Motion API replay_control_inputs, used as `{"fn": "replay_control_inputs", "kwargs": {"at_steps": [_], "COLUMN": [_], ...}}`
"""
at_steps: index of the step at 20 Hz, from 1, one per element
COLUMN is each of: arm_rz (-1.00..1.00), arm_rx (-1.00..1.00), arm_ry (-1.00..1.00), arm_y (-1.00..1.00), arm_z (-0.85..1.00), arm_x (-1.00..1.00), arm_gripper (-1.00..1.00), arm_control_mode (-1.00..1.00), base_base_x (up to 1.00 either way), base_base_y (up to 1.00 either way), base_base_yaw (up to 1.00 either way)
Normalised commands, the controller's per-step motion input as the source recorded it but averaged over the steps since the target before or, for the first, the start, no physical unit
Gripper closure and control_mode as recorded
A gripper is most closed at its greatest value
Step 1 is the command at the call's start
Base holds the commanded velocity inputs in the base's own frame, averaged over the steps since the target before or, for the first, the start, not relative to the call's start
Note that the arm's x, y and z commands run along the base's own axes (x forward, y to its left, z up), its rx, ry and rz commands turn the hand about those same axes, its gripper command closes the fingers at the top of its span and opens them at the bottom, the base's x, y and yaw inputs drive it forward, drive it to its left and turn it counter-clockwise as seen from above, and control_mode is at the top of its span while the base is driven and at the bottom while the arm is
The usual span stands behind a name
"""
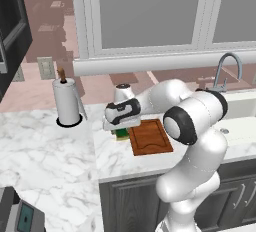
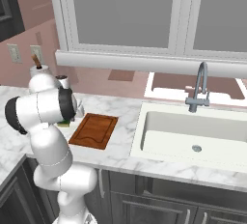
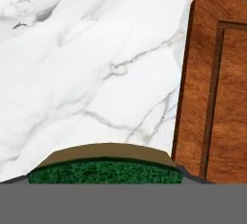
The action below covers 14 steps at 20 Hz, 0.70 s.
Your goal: Pick up the sponge from the counter and clean the cutting board by briefly scrubbing or pressing down on the cutting board. Once finished, release the sponge.
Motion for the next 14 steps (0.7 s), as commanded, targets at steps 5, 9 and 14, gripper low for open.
{"fn": "replay_control_inputs", "kwargs": {"at_steps": [5, 9, 14], "arm_rz": [0.00, 0.00, 0.00], "arm_rx": [0.00, 0.00, 0.00], "arm_ry": [0.00, 0.00, 0.00], "arm_y": [0.71, 0.20, 0.03], "arm_z": [-0.02, -0.38, -0.45], "arm_x": [-0.24, -0.03, 0.00], "arm_gripper": [1.00, 1.00, 1.00], "arm_control_mode": [-1.00, -1.00, -1.00], "base_base_x": [0.00, 0.00, 0.00], "base_base_y": [0.00, 0.00, 0.00], "base_base_yaw": [0.00, 0.00, 0.00]}}
